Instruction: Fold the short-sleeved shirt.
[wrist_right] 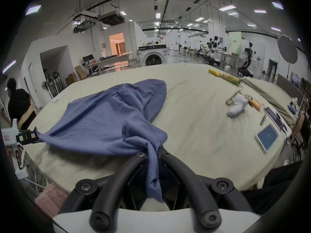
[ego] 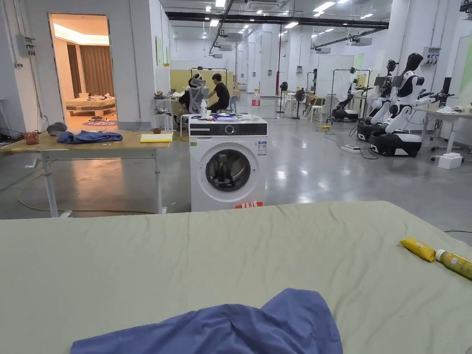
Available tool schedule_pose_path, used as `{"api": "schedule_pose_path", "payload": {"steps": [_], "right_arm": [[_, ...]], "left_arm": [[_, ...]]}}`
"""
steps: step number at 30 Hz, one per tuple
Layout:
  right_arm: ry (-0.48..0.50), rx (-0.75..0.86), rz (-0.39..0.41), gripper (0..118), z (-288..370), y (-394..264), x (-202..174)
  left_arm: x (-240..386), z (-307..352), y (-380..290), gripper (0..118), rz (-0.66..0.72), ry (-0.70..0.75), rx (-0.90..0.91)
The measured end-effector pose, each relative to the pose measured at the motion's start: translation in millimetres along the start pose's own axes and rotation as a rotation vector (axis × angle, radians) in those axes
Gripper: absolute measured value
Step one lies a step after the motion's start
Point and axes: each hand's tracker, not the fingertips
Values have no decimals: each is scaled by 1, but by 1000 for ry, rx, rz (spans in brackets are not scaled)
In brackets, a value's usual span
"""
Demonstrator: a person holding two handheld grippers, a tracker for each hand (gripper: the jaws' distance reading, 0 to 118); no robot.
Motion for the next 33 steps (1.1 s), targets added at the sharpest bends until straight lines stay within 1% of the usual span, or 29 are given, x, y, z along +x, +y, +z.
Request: {"api": "schedule_pose_path", "payload": {"steps": [2,3,5,6,9,11,12,13,14,15,16,17,18,19,20,23,24,25,26,27,28,29,30,31,32,33], "right_arm": [[20,-5,4,5,18,-2,-3],[27,-8,22,5,25,-1,-6],[20,-19,55,5,29,3,-12],[20,-26,58,5,24,7,-14],[34,-64,25,5,-11,13,-13],[15,-137,-17,6,-40,13,-11],[9,-163,-28,7,-53,12,-12],[23,-200,-26,16,-61,11,-13],[27,-194,-38,38,-67,11,-9],[29,-169,-59,70,-67,10,-10],[39,-156,-80,107,-64,12,-11],[67,-129,-97,118,-59,15,-13],[109,-63,-110,114,-46,20,-14],[93,-39,-110,114,-39,25,-17],[103,-20,-109,114,-33,30,-22],[141,126,-53,114,-5,57,-42],[154,182,-39,111,4,64,-52],[170,246,-42,100,11,68,-59],[213,343,-46,80,15,70,-70],[242,418,-54,54,18,73,-78],[251,471,-60,9,20,75,-84],[246,494,-51,0,15,79,-92],[213,498,-44,0,10,84,-98],[199,500,-51,0,6,85,-106],[210,498,-57,0,1,89,-110],[232,492,-83,0,-6,93,-108]], "left_arm": [[1,17,3,0,-14,-11,6],[2,23,7,0,-28,-11,8],[6,23,15,0,-44,-2,-5],[6,18,18,0,-46,20,-15],[-3,-15,18,0,-21,51,-99],[-11,-37,14,0,3,27,-140],[-10,-45,11,6,2,25,-138],[-12,-48,10,24,-3,14,-132],[-11,-48,10,55,-2,17,-133],[-9,-46,11,79,-2,42,-132],[-8,-41,8,89,1,68,-101],[-7,-34,11,89,10,41,-44],[-6,-26,16,89,27,32,-19],[-4,-19,24,89,33,25,-12],[0,-13,29,89,30,19,8],[12,11,54,89,2,0,145],[17,17,59,89,-6,17,200],[21,24,62,89,-7,25,261],[26,31,64,86,-9,12,343],[30,35,64,76,-7,-6,425],[33,36,65,36,-10,-3,468],[38,36,68,3,-29,-11,478],[42,31,72,0,-36,12,470],[45,27,76,0,-53,52,474],[50,19,81,0,-74,71,482],[49,10,89,0,-64,30,453]]}}
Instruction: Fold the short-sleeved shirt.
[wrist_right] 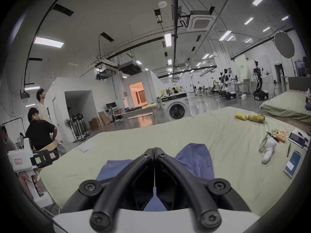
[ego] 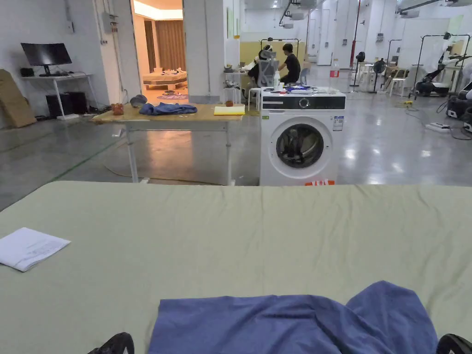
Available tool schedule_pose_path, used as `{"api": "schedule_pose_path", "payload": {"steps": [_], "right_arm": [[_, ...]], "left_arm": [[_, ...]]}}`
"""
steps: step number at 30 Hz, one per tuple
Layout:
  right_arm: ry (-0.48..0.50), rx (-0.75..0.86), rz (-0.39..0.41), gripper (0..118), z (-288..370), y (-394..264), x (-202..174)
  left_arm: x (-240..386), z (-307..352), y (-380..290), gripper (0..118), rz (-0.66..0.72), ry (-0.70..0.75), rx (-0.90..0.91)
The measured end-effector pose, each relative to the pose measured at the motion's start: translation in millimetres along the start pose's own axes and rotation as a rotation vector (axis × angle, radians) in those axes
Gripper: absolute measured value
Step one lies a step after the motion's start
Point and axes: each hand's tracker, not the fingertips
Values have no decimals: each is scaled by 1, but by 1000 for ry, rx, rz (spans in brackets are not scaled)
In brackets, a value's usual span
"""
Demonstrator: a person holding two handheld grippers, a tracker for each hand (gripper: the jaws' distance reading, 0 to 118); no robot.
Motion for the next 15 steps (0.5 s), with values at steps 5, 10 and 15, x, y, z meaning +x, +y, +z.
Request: {"api": "schedule_pose_path", "payload": {"steps": [5,10,15], "right_arm": [[4,-28,-3,0,-23,3,10],[-3,-121,14,0,-42,-9,23],[-28,-196,20,0,-58,-23,31]], "left_arm": [[-42,-103,17,0,54,-7,-298],[-102,-257,2,3,89,14,-598],[-119,-341,-34,101,-16,81,-609]]}}
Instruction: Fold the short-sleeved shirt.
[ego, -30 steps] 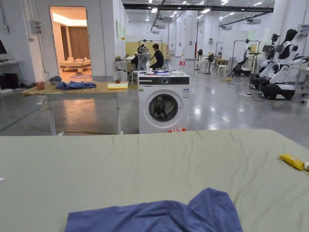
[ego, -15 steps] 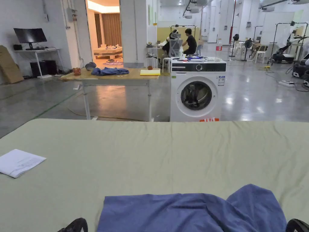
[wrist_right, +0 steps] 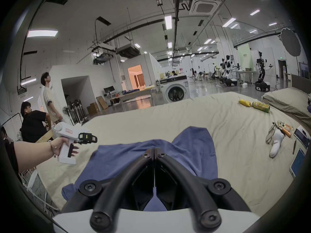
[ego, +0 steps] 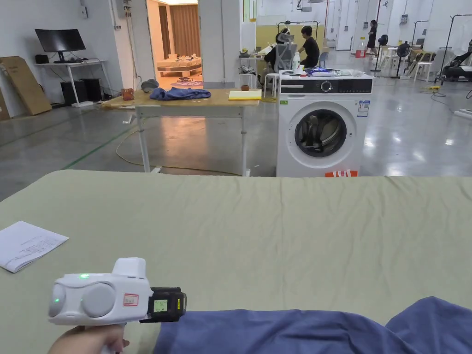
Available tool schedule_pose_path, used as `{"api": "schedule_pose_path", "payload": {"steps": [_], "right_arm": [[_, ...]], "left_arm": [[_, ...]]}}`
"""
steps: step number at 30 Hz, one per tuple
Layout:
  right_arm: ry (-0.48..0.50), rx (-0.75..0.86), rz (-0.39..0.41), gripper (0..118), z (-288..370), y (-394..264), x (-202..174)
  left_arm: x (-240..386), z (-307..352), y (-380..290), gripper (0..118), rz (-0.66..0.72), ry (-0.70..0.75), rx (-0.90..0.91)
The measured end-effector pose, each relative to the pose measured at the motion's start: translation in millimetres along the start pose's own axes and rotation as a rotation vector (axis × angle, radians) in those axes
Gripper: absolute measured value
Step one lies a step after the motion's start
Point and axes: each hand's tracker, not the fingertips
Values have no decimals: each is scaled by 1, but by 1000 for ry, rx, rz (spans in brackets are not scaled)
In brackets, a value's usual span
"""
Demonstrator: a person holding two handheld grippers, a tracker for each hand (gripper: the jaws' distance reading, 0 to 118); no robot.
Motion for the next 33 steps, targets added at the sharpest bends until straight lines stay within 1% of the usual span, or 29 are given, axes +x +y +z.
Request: {"api": "schedule_pose_path", "payload": {"steps": [4,5,6,7,8,9,10,11,12,13,14,15,16,17,18,19,20,21,22,23,24,25,26,27,28,29,30,32,33], "right_arm": [[-22,-33,-1,0,-10,-6,7],[-27,-40,-4,0,-12,-8,9],[-31,-46,-7,0,-13,-10,12],[-34,-52,-11,0,-15,-11,14],[-37,-57,-16,0,-17,-13,16],[-42,-63,-20,0,-18,-14,17],[-45,-68,-24,0,-20,-16,19],[-44,-71,-28,0,-21,-17,21],[-43,-73,-31,0,-23,-18,23],[-39,-76,-35,0,-25,-17,25],[-30,-78,-44,0,-27,-17,29],[-7,-74,-70,0,-31,-14,35],[26,-64,-112,0,-37,-9,44],[57,-67,-151,0,-45,-4,56],[83,-93,-192,0,-60,3,73],[71,-133,-218,0,-76,11,93],[14,-194,-242,0,-95,19,111],[-27,-247,-269,0,-110,26,126],[-41,-292,-313,1,-134,33,141],[-26,-374,-353,6,-156,37,158],[-10,-438,-393,19,-174,39,171],[-5,-489,-386,54,-196,38,184],[-16,-539,-359,85,-216,35,192],[-43,-583,-337,109,-230,34,196],[-98,-607,-305,117,-244,33,197],[-122,-581,-288,114,-254,36,199],[-175,-575,-254,114,-263,34,195],[-241,-611,-205,113,-282,37,194],[-267,-633,-193,111,-290,36,194]], "left_arm": [[4,-55,-19,101,-15,43,-171],[8,-62,-28,106,-96,90,-169],[15,-61,-29,107,-161,94,-110],[20,-61,-24,107,-138,126,-156],[23,-56,-25,107,-124,125,-150],[28,-51,-29,104,-138,132,-141],[35,-43,-33,90,-192,113,-118],[41,-35,-37,71,-234,105,-87],[48,-27,-38,46,-277,93,-72],[54,-21,-41,8,-330,73,-58],[60,-17,-44,0,-390,45,-60],[62,-15,-46,0,-421,13,-73],[66,-6,-43,0,-406,-5,-92],[63,-1,-41,0,-388,-6,-89],[54,8,-34,0,-321,-78,-89],[52,14,-30,0,-241,-142,-76],[49,22,-27,0,-210,-133,-36],[45,30,-23,0,-204,-95,3],[38,40,-18,0,-216,-38,45],[34,45,-14,0,-230,-5,74],[30,47,-11,0,-237,9,89],[24,51,-8,0,-243,-3,74],[19,53,-7,0,-251,8,64],[16,55,-7,0,-263,31,59],[22,55,-9,0,-273,43,52],[19,56,-9,0,-274,40,46],[18,57,-10,0,-270,36,40],[22,54,-13,0,-259,35,26],[22,54,-15,0,-259,36,19]]}}
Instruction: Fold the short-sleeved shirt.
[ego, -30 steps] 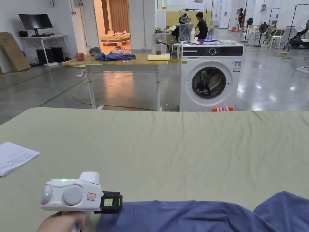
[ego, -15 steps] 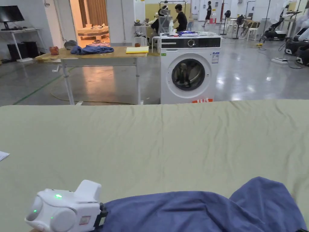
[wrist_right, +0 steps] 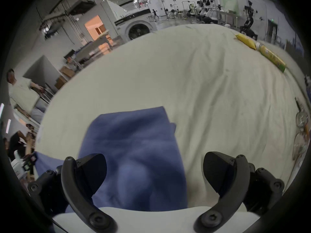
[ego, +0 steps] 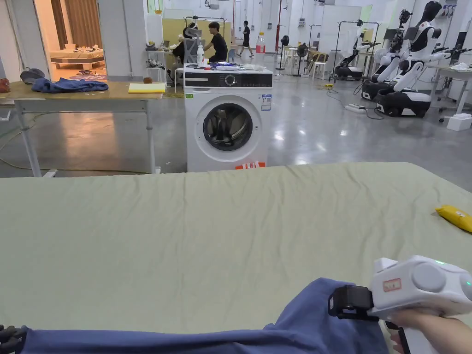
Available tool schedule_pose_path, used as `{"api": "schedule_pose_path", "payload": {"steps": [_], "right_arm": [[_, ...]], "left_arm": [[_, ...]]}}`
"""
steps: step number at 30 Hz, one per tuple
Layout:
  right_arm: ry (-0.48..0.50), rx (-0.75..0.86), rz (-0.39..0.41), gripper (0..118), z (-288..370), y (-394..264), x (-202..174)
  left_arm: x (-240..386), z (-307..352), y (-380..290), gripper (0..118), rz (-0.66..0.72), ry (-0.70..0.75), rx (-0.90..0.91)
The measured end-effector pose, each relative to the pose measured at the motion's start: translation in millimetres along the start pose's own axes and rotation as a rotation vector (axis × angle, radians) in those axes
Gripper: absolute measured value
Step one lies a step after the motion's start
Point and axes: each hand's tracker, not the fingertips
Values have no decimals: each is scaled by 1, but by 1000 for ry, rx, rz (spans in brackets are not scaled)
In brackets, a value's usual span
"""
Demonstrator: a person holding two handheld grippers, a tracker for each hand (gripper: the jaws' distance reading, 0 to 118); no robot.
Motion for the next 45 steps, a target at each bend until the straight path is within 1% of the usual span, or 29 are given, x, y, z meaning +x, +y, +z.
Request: {"api": "schedule_pose_path", "payload": {"steps": [1,2,3,4,5,6,7,8,9,10,11,14,15,17,19,22,23,26,30,34,35,39,42,45], "right_arm": [[-22,-40,14,103,-5,1,-6],[-54,-89,26,99,-12,2,-10],[-117,-123,70,96,-14,1,-15],[-143,-117,151,89,-12,1,-23],[-160,-110,191,81,-7,-4,-34],[-143,-108,161,69,-4,-6,-38],[-137,-102,151,46,1,-7,-40],[-139,-96,162,21,7,-11,-43],[-139,-85,195,0,12,-14,-46],[-154,-64,243,0,21,-17,-45],[-61,-38,214,0,31,-21,-42],[-15,115,117,0,76,-37,-34],[11,158,115,0,95,-40,-31],[45,239,147,0,139,-48,-29],[123,284,171,0,178,-50,-23],[150,356,141,0,235,-49,-18],[145,389,138,0,253,-48,-18],[166,446,167,0,307,-46,-31],[191,522,152,0,358,-26,-41],[158,626,228,0,401,10,-65],[155,638,237,0,409,21,-73],[141,668,242,0,420,72,-100],[92,720,252,0,417,114,-120],[73,771,224,0,412,150,-138]], "left_arm": [[1,0,-2,0,-7,1,-10],[3,-2,-5,0,-13,4,-17],[4,-4,-6,0,-14,6,-24],[5,-3,-8,0,-14,4,-36],[6,-2,-10,0,-12,3,-43],[6,-1,-12,0,-7,2,-49],[6,0,-14,0,-4,1,-55],[7,4,-15,0,3,-2,-58],[7,8,-16,0,11,-4,-54],[9,15,-16,0,24,-8,-51],[8,21,-18,0,35,-12,-39],[14,50,-24,0,78,-15,7],[12,60,-26,0,85,-17,24],[14,89,-23,0,86,-16,86],[10,114,-15,0,85,-29,131],[9,155,4,0,82,-39,200],[6,167,11,0,76,-41,221],[6,202,33,0,55,-44,275],[2,236,61,0,60,-40,344],[-6,258,97,0,45,-6,412],[-9,258,108,0,44,-1,417],[-25,256,156,0,89,24,452],[-35,252,194,0,98,51,497],[-42,242,232,0,104,83,536]]}}
